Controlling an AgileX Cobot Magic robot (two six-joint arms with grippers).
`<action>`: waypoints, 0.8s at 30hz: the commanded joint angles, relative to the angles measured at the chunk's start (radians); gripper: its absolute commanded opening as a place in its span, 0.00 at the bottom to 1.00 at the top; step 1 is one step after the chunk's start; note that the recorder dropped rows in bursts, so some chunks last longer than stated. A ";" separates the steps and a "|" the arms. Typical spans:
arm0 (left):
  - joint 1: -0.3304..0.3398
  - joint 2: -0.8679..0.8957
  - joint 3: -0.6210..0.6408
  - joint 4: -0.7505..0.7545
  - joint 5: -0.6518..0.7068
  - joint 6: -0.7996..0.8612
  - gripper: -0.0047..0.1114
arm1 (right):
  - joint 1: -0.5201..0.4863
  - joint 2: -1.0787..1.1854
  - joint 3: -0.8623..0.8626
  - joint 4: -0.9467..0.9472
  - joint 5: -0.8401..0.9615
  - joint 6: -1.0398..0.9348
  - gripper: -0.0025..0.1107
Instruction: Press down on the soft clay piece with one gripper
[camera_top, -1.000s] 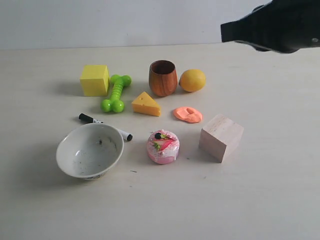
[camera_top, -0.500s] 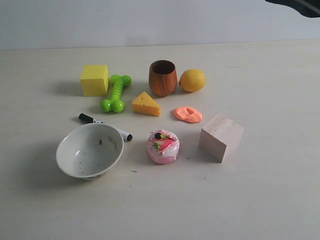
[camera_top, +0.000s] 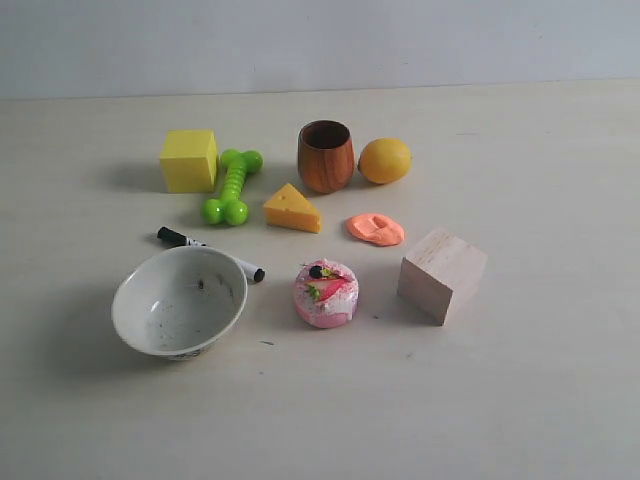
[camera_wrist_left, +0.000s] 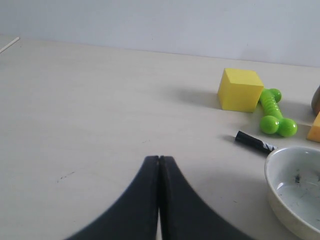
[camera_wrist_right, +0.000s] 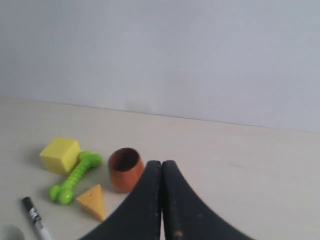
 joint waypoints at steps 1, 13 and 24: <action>0.004 -0.005 0.000 -0.005 -0.008 0.003 0.04 | -0.161 -0.086 0.006 -0.011 0.084 0.004 0.02; 0.004 -0.005 0.000 -0.005 -0.008 0.003 0.04 | -0.413 -0.356 0.196 -0.088 0.063 -0.056 0.02; 0.004 -0.005 0.000 -0.005 -0.008 0.003 0.04 | -0.498 -0.556 0.465 -0.089 -0.108 -0.049 0.02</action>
